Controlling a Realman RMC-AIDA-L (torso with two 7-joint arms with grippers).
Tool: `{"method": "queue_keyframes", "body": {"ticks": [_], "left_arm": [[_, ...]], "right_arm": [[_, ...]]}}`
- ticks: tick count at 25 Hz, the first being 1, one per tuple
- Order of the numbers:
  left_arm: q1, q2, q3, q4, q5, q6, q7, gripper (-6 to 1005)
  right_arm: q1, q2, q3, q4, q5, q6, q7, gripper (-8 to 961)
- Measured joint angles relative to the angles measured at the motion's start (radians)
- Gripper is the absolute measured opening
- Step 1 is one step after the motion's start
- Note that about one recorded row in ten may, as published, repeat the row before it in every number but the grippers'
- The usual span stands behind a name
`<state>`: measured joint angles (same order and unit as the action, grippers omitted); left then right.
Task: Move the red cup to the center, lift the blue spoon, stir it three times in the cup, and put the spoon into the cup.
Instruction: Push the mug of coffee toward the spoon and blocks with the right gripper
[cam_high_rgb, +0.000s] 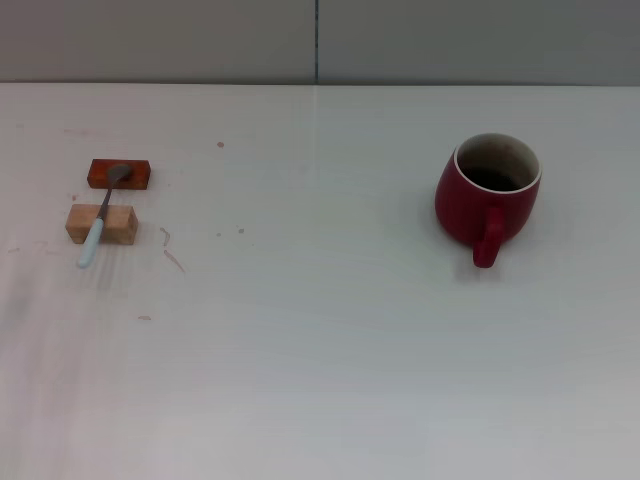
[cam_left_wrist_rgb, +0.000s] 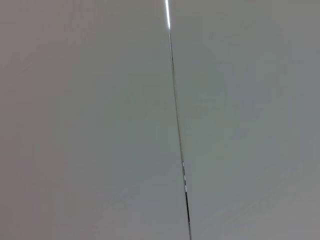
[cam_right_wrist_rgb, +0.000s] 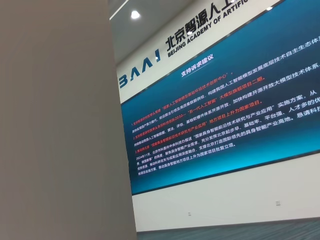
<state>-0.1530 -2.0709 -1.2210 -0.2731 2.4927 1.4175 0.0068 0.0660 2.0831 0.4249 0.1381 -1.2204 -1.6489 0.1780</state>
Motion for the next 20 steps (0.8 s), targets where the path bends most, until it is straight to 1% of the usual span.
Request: {"method": "queue_keyframes", "body": {"ticks": [16, 20], "left_arm": [[0.000, 0.000, 0.003, 0.000, 0.000, 0.000, 0.007, 843], [-0.001, 0.000, 0.002, 0.000, 0.000, 0.000, 0.004, 843]], "right_arm": [[0.004, 0.000, -0.001, 0.005, -0.002, -0.001, 0.000, 662], [0.006, 0.003, -0.005, 0.005, -0.014, 0.009, -0.003, 660]]}}
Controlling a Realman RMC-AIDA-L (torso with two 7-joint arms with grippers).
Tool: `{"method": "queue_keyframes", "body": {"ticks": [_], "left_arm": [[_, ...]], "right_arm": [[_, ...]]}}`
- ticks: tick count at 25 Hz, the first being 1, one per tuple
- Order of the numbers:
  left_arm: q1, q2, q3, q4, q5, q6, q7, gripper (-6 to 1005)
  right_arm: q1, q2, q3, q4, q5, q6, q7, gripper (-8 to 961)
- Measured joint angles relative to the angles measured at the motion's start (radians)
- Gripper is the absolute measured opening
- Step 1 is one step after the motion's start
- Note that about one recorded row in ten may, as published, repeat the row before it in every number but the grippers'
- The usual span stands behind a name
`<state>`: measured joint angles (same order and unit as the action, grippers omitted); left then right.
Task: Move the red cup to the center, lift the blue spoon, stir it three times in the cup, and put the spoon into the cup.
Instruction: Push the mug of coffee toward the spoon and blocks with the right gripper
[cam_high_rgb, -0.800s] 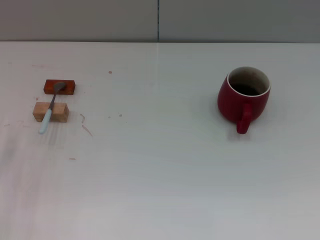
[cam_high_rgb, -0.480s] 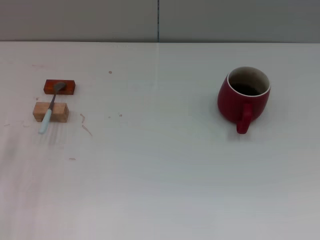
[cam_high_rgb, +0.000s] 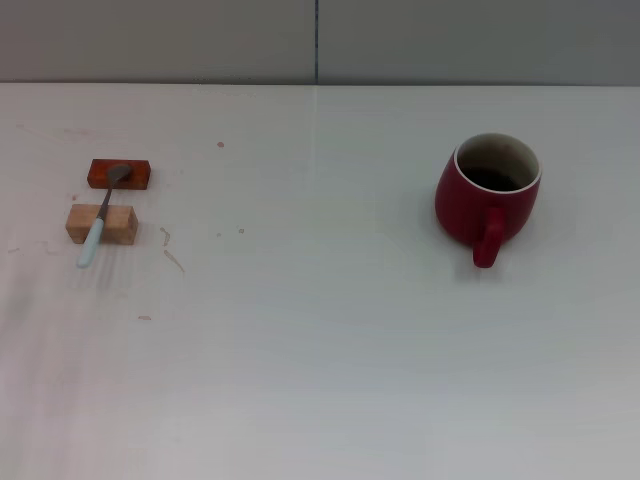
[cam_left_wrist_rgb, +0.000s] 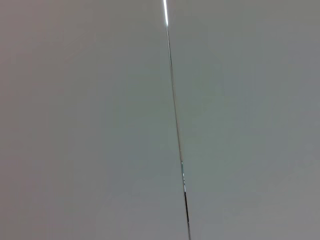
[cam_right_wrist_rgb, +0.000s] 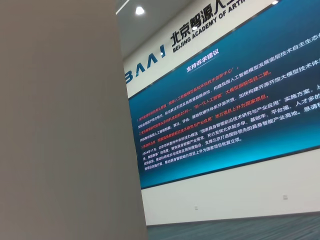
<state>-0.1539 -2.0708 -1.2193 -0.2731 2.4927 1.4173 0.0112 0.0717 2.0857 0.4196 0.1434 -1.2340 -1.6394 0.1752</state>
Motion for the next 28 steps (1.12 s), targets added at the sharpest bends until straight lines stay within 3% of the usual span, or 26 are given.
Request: {"method": "queue_keyframes", "body": {"ticks": [3, 5, 10, 16, 22, 28], "left_arm": [[-0.003, 0.000, 0.000, 0.000, 0.000, -0.003, -0.001, 843], [-0.003, 0.000, 0.000, 0.000, 0.000, -0.005, -0.001, 843], [-0.004, 0.000, 0.000, 0.002, 0.000, -0.009, -0.003, 843], [-0.006, 0.000, 0.000, 0.002, 0.000, -0.012, -0.005, 843], [-0.009, -0.001, 0.004, 0.000, 0.000, -0.014, -0.005, 843], [-0.009, -0.002, 0.006, 0.000, 0.000, -0.014, -0.006, 844]], "right_arm": [[0.011, -0.001, -0.020, 0.002, -0.001, 0.029, -0.001, 659], [0.014, -0.002, -0.024, 0.002, -0.001, 0.030, -0.001, 483], [0.037, -0.003, -0.026, 0.000, -0.002, 0.053, -0.001, 241], [0.108, -0.005, -0.048, -0.018, -0.004, 0.125, -0.002, 31], [0.224, -0.007, -0.140, -0.069, -0.004, 0.276, -0.002, 14], [0.328, -0.006, -0.317, -0.065, -0.004, 0.378, -0.002, 0]]}}
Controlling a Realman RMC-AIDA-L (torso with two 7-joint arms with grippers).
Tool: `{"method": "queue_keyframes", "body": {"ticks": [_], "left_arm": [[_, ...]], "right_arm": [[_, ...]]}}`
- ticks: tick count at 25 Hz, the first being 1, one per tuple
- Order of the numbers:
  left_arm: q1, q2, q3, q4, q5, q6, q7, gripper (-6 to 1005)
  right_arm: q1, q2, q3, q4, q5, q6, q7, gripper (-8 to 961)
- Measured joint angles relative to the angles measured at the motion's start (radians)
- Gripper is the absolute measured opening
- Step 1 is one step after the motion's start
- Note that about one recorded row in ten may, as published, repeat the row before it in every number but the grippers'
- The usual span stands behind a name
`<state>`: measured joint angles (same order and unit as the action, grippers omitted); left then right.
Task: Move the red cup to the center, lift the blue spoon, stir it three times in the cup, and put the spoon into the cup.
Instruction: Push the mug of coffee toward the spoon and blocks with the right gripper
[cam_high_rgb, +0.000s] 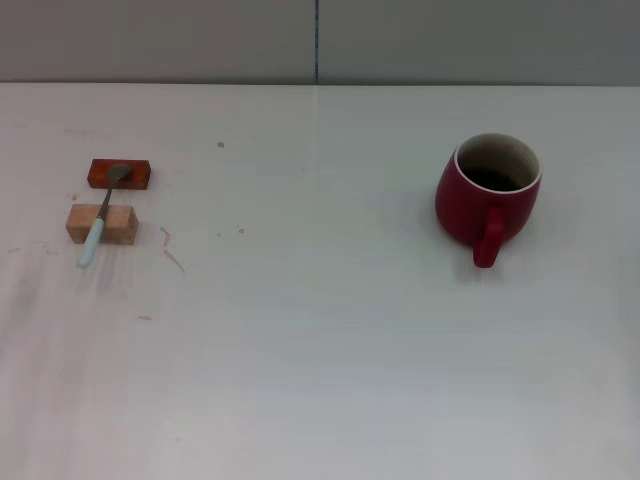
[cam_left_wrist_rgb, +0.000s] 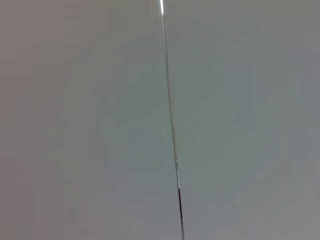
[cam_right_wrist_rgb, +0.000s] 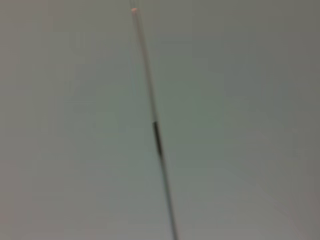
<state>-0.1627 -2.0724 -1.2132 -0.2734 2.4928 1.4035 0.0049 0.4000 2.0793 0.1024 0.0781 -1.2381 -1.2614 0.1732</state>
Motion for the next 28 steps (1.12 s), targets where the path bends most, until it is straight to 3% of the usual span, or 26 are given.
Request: {"method": "queue_keyframes", "body": {"ticks": [5, 10, 28], "left_arm": [[0.000, 0.000, 0.000, -0.001, 0.000, 0.000, 0.000, 844], [-0.001, 0.000, 0.001, -0.002, 0.000, 0.000, 0.000, 844], [-0.011, 0.000, 0.001, 0.000, 0.000, 0.000, 0.000, 844]], "right_arm": [[0.069, 0.002, -0.130, 0.044, -0.001, 0.121, 0.000, 6], [0.087, 0.004, -0.181, 0.076, -0.045, 0.154, 0.000, 12], [0.107, 0.005, -0.181, 0.117, -0.195, 0.184, 0.007, 33]]}}
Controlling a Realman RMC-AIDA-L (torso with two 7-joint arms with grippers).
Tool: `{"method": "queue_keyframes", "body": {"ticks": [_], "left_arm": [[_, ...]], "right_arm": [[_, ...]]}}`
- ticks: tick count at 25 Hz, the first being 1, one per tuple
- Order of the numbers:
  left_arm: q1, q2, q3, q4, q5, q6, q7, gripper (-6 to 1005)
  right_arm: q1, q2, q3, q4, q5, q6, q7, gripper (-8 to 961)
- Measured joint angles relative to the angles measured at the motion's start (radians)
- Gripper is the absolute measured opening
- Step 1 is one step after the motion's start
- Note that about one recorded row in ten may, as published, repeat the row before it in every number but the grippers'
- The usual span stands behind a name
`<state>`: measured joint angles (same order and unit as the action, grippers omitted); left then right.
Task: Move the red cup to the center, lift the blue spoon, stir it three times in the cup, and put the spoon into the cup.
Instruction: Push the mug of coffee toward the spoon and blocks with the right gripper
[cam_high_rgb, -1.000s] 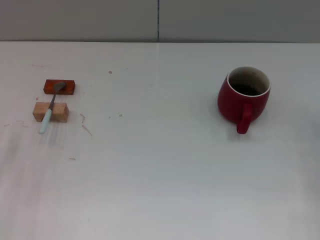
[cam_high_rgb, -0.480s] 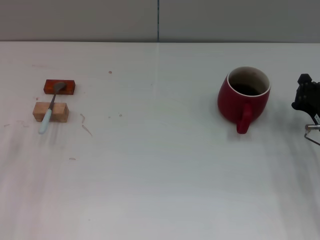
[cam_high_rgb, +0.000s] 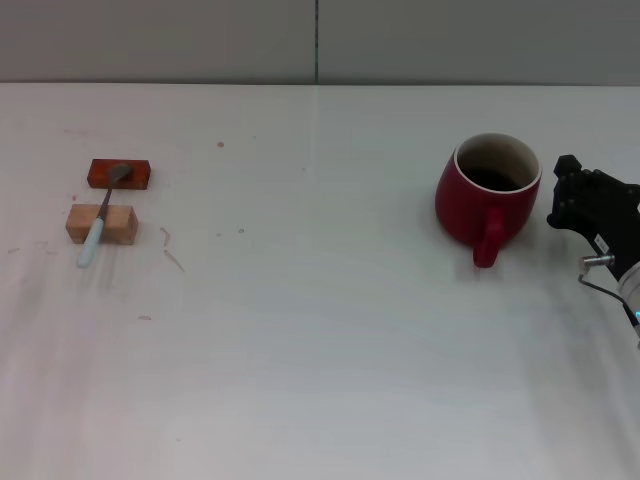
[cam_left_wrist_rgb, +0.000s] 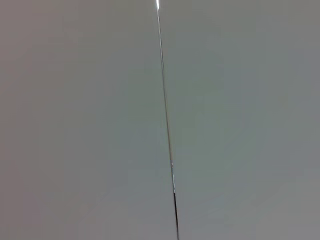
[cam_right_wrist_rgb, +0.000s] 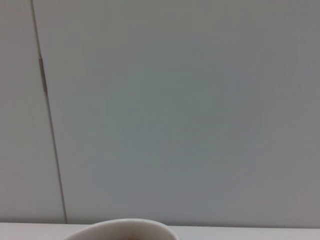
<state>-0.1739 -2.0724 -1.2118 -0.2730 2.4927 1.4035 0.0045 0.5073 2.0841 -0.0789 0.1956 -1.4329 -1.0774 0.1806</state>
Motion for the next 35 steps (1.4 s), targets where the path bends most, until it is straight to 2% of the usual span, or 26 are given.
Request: {"method": "queue_keyframes", "body": {"ticks": [12, 35], "left_arm": [[-0.003, -0.001, 0.000, 0.000, 0.000, -0.001, 0.000, 844], [-0.006, -0.002, 0.000, 0.000, 0.000, -0.002, 0.000, 843]], "right_arm": [[0.046, -0.002, 0.004, 0.039, -0.111, 0.057, 0.002, 47], [0.138, -0.001, 0.017, 0.130, -0.196, 0.088, 0.004, 74]]}}
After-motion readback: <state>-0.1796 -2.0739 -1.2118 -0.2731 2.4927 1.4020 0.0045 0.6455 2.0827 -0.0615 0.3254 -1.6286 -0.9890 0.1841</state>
